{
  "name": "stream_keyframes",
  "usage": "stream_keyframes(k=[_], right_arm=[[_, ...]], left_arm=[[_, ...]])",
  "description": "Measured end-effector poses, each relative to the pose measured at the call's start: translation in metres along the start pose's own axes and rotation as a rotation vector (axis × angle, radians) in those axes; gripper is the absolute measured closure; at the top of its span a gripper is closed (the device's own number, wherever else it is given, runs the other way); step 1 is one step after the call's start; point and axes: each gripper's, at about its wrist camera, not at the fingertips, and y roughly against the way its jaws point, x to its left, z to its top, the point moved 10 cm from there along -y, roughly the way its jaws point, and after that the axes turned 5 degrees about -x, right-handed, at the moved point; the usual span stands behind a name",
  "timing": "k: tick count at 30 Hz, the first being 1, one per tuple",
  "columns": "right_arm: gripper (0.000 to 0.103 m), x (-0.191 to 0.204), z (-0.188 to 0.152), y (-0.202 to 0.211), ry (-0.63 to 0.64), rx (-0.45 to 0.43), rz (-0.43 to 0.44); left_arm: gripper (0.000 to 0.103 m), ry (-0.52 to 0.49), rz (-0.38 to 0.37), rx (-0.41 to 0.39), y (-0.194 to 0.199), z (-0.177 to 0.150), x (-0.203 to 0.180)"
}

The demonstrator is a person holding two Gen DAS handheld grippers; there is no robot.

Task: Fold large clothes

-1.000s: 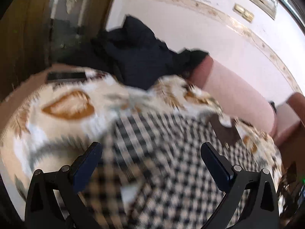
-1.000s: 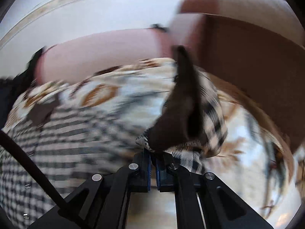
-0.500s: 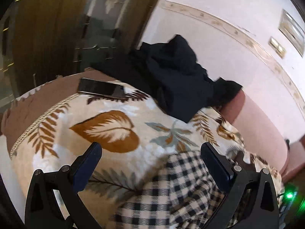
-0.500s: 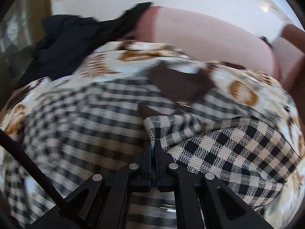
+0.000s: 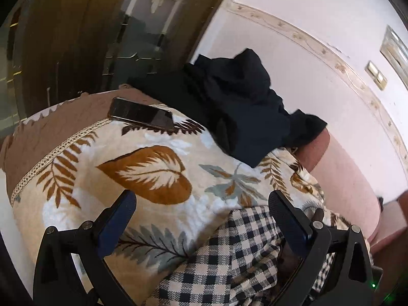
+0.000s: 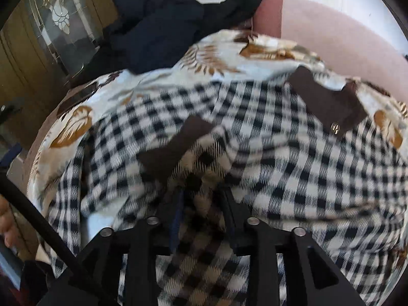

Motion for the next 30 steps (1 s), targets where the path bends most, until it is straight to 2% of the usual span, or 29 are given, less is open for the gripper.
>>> stream_keyframes(k=[2,4,6,8,9,10,11,16,18,21,23,24,25,27,28,30], right_arm=[[0.067,0.003,-0.006,0.005,0.013,0.037,0.052],[0.067,0.001,0.0,0.02,0.009,0.009,0.092],[0.067,-0.006,0.018,0.034,-0.013,-0.059,0.084],[0.067,-0.01,0.031,0.032,-0.036,-0.08,0.052],[0.071,-0.013,0.038,0.023,-0.062,-0.08,0.027],[0.08,-0.015,0.042,0.015,-0.075,-0.073,0.013],[0.085,-0.017,0.043,0.001,-0.092,-0.051,-0.005],[0.086,-0.011,0.035,-0.053,-0.12,0.063,-0.028],[0.086,-0.011,0.035,-0.062,-0.097,0.06,-0.054],[0.086,-0.007,0.039,-0.053,-0.097,0.056,-0.066],[0.086,0.007,0.039,-0.029,-0.118,0.005,0.025],[0.08,0.019,0.034,-0.017,-0.135,0.0,0.102],[0.068,0.036,0.023,-0.005,-0.149,0.011,0.196],[0.055,0.064,-0.001,0.01,-0.151,0.04,0.324],[0.054,0.08,-0.018,0.016,-0.135,0.068,0.382],[0.052,0.103,-0.045,0.022,-0.1,0.11,0.441]], left_arm=[[0.0,-0.017,-0.005,0.009,-0.002,-0.003,-0.006],[0.0,-0.023,-0.004,0.012,-0.003,-0.004,-0.008],[0.0,-0.019,0.006,0.009,-0.004,-0.004,-0.007],[0.0,-0.014,0.015,0.013,-0.006,-0.004,-0.005],[0.0,-0.015,0.023,0.015,-0.007,-0.004,-0.002],[0.0,-0.017,0.034,0.018,-0.008,-0.005,0.001],[0.0,-0.017,0.041,0.023,-0.01,-0.005,0.003],[0.0,-0.017,0.067,0.046,-0.015,-0.003,0.022],[0.0,-0.014,0.085,0.051,-0.017,-0.001,0.031],[0.0,0.018,0.101,0.066,-0.019,0.001,0.047],[0.0,0.055,0.108,0.075,-0.019,0.002,0.058],[0.0,0.066,0.112,0.075,-0.019,0.003,0.062],[0.0,0.074,0.119,0.071,-0.018,0.004,0.065],[0.0,0.081,0.126,0.062,-0.015,0.007,0.07],[0.0,0.084,0.127,0.057,-0.013,0.009,0.071],[0.0,0.089,0.131,0.047,-0.011,0.012,0.073]])
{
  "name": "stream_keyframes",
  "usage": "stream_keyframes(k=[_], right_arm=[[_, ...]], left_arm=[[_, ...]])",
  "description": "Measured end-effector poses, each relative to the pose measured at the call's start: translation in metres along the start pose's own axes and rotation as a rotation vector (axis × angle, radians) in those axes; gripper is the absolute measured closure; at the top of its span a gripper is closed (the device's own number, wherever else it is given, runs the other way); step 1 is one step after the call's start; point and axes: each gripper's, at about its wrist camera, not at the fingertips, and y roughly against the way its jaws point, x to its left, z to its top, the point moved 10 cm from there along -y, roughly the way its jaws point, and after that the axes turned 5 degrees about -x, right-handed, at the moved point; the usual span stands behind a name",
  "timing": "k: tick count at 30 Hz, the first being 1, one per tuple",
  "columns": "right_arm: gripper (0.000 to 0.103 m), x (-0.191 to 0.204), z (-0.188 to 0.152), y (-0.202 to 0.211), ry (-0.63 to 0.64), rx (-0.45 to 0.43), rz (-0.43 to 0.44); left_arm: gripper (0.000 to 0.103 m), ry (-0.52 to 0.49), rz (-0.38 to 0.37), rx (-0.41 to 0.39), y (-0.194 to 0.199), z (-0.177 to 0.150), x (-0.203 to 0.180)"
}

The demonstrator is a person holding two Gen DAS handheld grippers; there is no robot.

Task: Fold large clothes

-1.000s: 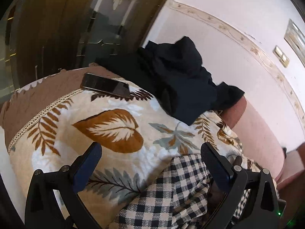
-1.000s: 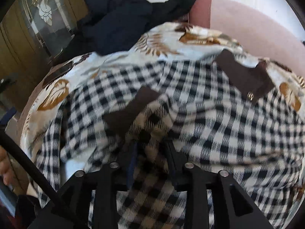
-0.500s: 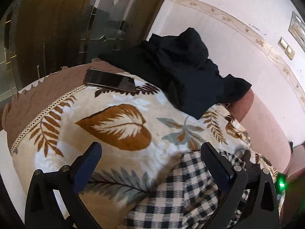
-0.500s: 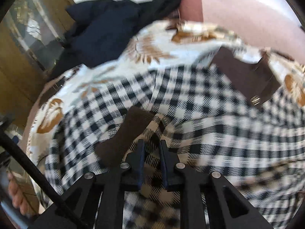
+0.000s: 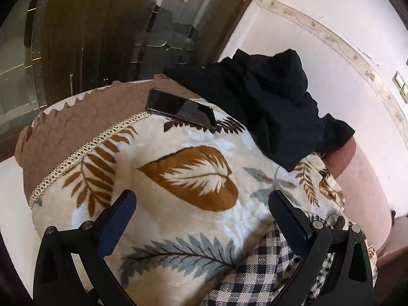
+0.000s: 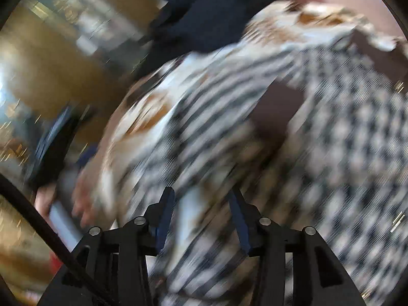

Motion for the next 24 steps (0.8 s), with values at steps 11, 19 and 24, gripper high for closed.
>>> stream_keyframes(k=[11,19,24], right_arm=[[0.076,0.045,-0.071,-0.026,0.145,0.066,-0.003],[0.092,0.032,-0.001,0.054,0.025,-0.091,0.078],[0.092,-0.016,0.04,0.115,-0.052,-0.203,0.003]], left_arm=[[0.0,0.008,0.018,-0.003,0.0,0.002,0.011],[0.0,-0.043,-0.011,0.014,-0.001,-0.011,-0.009],[0.0,-0.075,-0.084,0.082,-0.009,-0.033,-0.037]])
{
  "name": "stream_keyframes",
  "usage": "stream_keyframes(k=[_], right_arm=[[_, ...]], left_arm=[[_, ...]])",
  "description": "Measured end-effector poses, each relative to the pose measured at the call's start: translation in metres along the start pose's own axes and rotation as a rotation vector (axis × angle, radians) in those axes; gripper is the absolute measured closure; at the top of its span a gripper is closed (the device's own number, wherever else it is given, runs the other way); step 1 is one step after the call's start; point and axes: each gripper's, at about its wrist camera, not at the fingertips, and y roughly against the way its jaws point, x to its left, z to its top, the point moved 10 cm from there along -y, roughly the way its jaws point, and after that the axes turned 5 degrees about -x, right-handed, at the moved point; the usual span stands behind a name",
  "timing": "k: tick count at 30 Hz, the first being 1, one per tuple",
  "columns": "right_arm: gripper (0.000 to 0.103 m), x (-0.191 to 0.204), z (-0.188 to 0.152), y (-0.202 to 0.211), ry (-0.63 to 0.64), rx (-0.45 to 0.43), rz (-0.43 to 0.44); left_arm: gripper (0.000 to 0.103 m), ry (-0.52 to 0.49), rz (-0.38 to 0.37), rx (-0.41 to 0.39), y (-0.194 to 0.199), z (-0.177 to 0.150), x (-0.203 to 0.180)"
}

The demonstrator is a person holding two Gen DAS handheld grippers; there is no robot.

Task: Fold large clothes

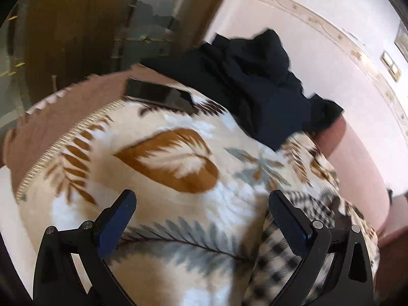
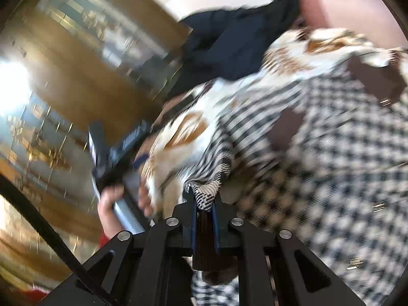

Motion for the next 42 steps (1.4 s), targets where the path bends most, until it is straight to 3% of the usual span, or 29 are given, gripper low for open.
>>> stream_keyframes(k=[5,10,15,19,24,26,31,36,40,42], right_arm=[[0.092,-0.072,0.024,0.034,-0.054,-0.035,-0.207],[0.093,-0.168,0.037,0.056,-0.035,-0.017,-0.535],[0.093,-0.255,0.053,0.069,-0.039,0.028,-0.795],[0.092,-0.294,0.064,0.068,-0.028,0.054,-0.985],[0.082,-0.315,0.07,0.084,-0.083,0.03,-1.094],[0.077,-0.305,0.08,0.094,-0.08,-0.043,-1.075],[0.061,-0.251,0.086,0.113,-0.084,-0.153,-0.843],[0.06,-0.195,0.044,0.091,-0.119,-0.125,-0.517],[0.06,-0.14,0.013,0.03,-0.093,-0.054,-0.28],[0.063,-0.127,0.006,-0.007,-0.053,-0.028,-0.279]], left_arm=[[0.0,-0.03,-0.076,0.073,-0.012,-0.023,-0.034],[0.0,-0.065,-0.121,0.116,-0.02,-0.04,-0.063],[0.0,-0.138,-0.147,0.135,-0.025,-0.055,-0.092],[0.0,-0.212,-0.157,0.151,-0.031,-0.069,-0.116],[0.0,-0.268,-0.167,0.191,-0.04,-0.086,-0.138],[0.0,-0.282,-0.186,0.211,-0.041,-0.093,-0.146],[0.0,-0.304,-0.239,0.22,-0.032,-0.1,-0.162],[0.0,-0.272,-0.34,0.236,-0.007,-0.105,-0.173],[0.0,-0.298,-0.275,0.113,0.006,-0.083,-0.162],[0.0,-0.299,-0.232,0.07,0.006,-0.071,-0.152]])
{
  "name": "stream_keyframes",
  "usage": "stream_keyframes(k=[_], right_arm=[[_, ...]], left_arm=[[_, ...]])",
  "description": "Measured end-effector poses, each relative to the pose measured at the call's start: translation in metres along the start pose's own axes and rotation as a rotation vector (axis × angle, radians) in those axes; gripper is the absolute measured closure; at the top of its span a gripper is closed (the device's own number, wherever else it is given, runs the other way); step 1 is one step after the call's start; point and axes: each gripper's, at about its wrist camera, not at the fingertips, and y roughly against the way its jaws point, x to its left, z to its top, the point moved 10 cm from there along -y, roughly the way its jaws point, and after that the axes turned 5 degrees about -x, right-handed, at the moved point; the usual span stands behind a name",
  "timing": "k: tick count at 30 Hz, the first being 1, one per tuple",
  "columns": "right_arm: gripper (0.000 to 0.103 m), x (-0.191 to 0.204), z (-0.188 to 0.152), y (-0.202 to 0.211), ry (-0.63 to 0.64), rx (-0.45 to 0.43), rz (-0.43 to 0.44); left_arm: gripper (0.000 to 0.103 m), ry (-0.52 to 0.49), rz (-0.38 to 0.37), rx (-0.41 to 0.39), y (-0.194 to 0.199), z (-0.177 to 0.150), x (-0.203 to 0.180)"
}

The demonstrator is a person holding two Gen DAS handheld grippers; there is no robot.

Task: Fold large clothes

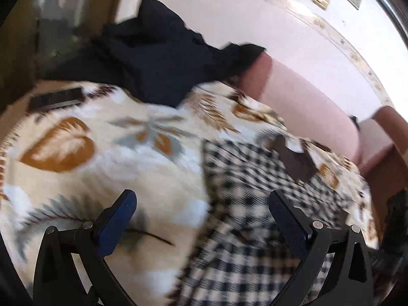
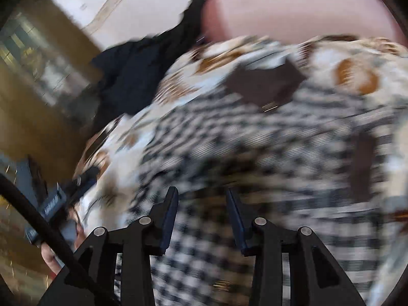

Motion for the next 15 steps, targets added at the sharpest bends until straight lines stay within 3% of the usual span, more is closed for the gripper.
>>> stream_keyframes(k=[5,8,9,12,13,15], right_arm=[[0.073,0.02,0.004,-0.071,0.01,0.023,-0.023],[0.078,0.043,-0.007,-0.11,-0.046,0.096,0.067],[0.08,0.054,-0.013,-0.116,-0.056,0.121,0.109],[0.08,0.065,-0.023,-0.112,-0.004,0.116,0.115],[0.079,0.068,-0.028,-0.107,-0.014,0.146,0.176],[0.079,0.063,-0.033,-0.096,-0.024,0.16,0.201]], left_arm=[[0.0,0.044,0.043,-0.009,-0.003,0.011,0.031],[0.0,0.067,0.054,-0.011,-0.005,0.016,0.041],[0.0,0.075,0.052,-0.008,-0.006,0.016,0.042],[0.0,0.092,0.033,0.011,-0.011,0.013,0.039],[0.0,0.095,0.02,0.023,-0.014,0.011,0.035],[0.0,0.093,-0.005,0.045,-0.019,0.004,0.024]])
